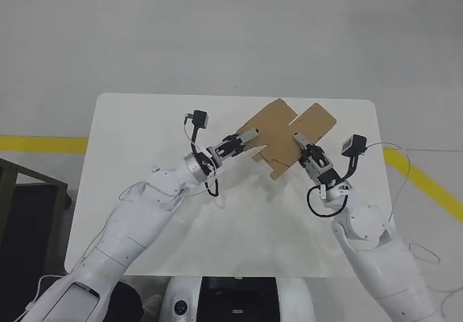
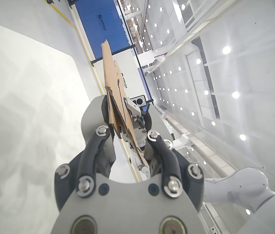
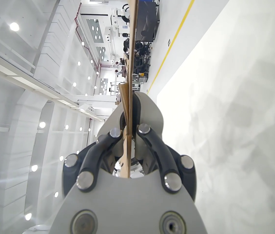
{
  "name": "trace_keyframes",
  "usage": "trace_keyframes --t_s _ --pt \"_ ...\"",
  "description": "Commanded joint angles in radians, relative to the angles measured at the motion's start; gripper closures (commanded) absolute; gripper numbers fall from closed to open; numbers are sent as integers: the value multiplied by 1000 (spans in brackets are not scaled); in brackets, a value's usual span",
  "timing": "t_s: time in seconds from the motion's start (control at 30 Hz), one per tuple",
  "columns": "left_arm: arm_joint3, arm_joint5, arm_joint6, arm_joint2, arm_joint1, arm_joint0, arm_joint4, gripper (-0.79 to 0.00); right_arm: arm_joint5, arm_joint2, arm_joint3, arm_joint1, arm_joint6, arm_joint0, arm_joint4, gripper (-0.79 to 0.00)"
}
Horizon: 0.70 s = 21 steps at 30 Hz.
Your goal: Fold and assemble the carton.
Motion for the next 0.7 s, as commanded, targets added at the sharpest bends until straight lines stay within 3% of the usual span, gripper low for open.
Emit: trace_keyframes --t_s 0.0,0.03,0.17,0.4,0.47,0.5,0.67 --pt "1 3 0 -3 -1 0 2 -240 1 -1 1 -2 -1 1 -2 0" --pt "1 5 0 -4 -2 0 2 -219 1 -1 1 -3 -1 1 -3 0" --pt "0 9 1 -10 -4 2 2 -12 5 0 0 -8 0 2 -11 0" --pt "2 19 -6 -18 -8 5 -2 0 16 6 -9 -14 -5 0 -33 0" --pt "3 20 -9 -21 -9 5 -4 0 23 5 -14 -16 -11 -1 -47 -391" --pt "4 20 -10 -24 -9 5 -4 0 24 5 -16 -17 -13 -2 -50 -785" --pt "8 23 -24 -42 -10 6 -30 0 29 27 -16 -19 -26 -10 -52 -785"
